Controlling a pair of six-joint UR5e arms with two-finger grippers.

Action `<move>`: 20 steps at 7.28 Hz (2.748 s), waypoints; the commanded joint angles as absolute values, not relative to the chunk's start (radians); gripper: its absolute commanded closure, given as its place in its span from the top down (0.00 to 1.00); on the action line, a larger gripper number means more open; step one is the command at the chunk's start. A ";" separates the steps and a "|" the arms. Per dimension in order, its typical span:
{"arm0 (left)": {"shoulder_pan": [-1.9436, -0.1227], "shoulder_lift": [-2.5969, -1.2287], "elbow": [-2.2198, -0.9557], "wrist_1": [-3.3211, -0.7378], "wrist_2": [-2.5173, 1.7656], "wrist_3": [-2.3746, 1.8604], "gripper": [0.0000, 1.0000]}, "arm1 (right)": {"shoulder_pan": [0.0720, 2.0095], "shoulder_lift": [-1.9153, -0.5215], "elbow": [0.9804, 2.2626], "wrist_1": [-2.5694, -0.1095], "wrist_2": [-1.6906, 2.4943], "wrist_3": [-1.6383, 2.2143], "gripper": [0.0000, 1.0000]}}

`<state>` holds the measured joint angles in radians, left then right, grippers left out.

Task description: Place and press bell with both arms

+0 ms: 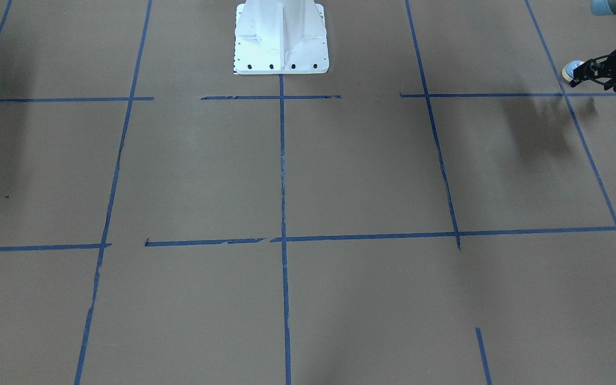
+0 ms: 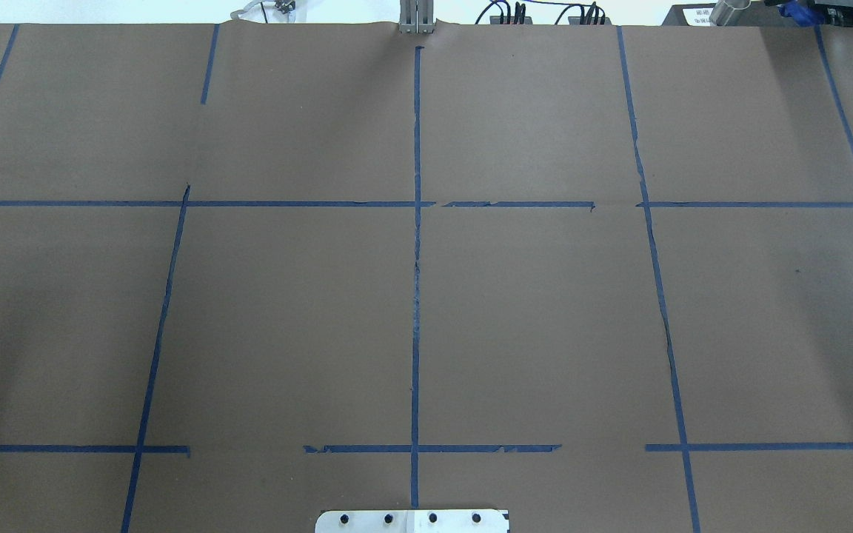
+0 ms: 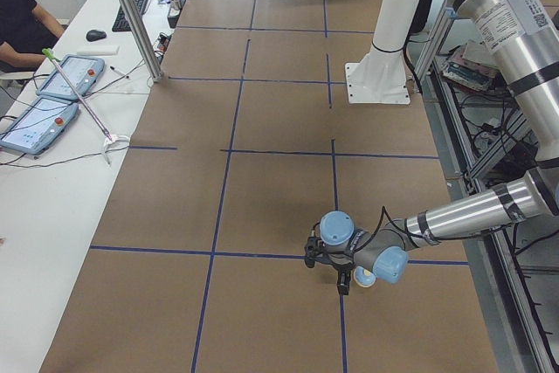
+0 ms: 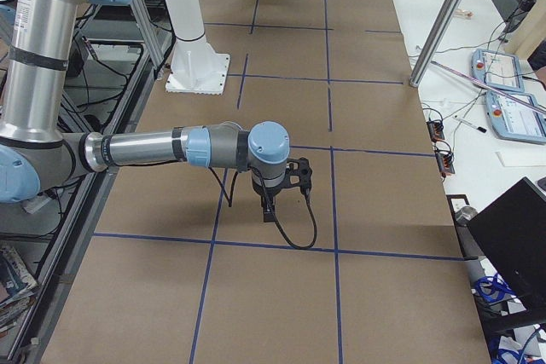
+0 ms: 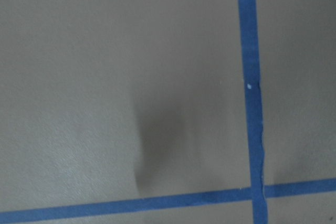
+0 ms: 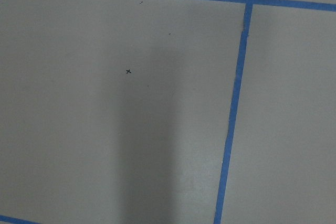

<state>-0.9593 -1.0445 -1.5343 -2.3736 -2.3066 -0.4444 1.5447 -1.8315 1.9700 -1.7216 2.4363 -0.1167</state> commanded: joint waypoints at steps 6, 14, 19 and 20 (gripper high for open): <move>-0.870 -1.029 -1.496 -2.378 -2.375 -0.445 0.98 | 1.545 -1.833 1.971 -1.723 2.437 -0.118 1.00; -0.868 -1.185 -1.815 -2.422 -2.407 -0.780 0.04 | 1.542 -1.832 1.971 -1.721 2.447 -0.117 1.00; -0.851 -1.865 -1.797 -1.801 -2.398 -0.882 0.04 | 1.532 -1.824 1.971 -1.721 2.445 -0.117 1.00; -0.810 -2.016 -1.728 -1.669 -2.390 -0.881 0.04 | 1.531 -1.822 1.971 -1.721 2.447 -0.117 1.00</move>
<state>-0.8469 -1.8172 -1.7922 -1.8523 -2.3985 -0.8797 1.5334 -1.8241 1.9711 -1.7212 2.4454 -0.1166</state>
